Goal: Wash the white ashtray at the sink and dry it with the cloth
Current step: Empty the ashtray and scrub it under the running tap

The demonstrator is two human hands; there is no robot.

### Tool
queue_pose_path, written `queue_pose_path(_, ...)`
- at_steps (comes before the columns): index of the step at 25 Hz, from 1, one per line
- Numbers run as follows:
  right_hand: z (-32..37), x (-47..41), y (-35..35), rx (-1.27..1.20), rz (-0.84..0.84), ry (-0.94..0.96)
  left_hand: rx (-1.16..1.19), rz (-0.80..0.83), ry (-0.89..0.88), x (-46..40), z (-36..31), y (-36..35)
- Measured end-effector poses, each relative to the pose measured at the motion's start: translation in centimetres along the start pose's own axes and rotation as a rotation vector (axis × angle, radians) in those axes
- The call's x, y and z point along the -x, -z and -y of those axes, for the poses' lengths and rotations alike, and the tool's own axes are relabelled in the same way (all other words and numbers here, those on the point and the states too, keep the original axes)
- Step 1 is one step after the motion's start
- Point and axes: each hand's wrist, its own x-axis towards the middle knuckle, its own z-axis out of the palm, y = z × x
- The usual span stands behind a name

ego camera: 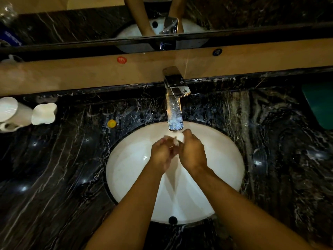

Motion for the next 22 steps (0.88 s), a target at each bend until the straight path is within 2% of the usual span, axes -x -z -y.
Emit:
queue_pose_path(2,0.0,0.5,-0.2,0.063,0.002,0.035,0.051,-0.018,0.08,-0.1,0.3,-0.5)
queue_pose_path(5,0.2,0.9,0.2,-0.021,-0.045,0.038,0.037,-0.036,0.077,0.4,0.4,-1.6)
queue_pose_path(8,0.3,-0.1,0.8,-0.171,-0.073,-0.1,-0.08,0.051,0.077,1.2,0.1,-2.1)
queue_pose_path(10,-0.1,-1.3,0.7,-0.224,-0.022,-0.229,-0.22,0.105,0.038,1.1,0.0,-1.6)
queue_pose_path(12,-0.5,-2.1,0.5,-0.389,0.08,-0.34,-0.36,0.152,-0.016,1.2,-0.7,-0.6)
queue_pose_path(15,-0.3,-1.8,0.6,-0.759,0.297,-0.457,-0.356,0.162,-0.098,1.4,-1.4,1.2)
queue_pose_path(17,0.1,-1.2,0.3,-0.861,0.391,-0.464,-0.368,0.121,-0.168,1.6,-1.7,2.0)
queue_pose_path(22,0.1,-1.5,0.0,-1.073,0.374,-0.55,-0.58,0.016,-0.326,0.5,-1.9,2.5)
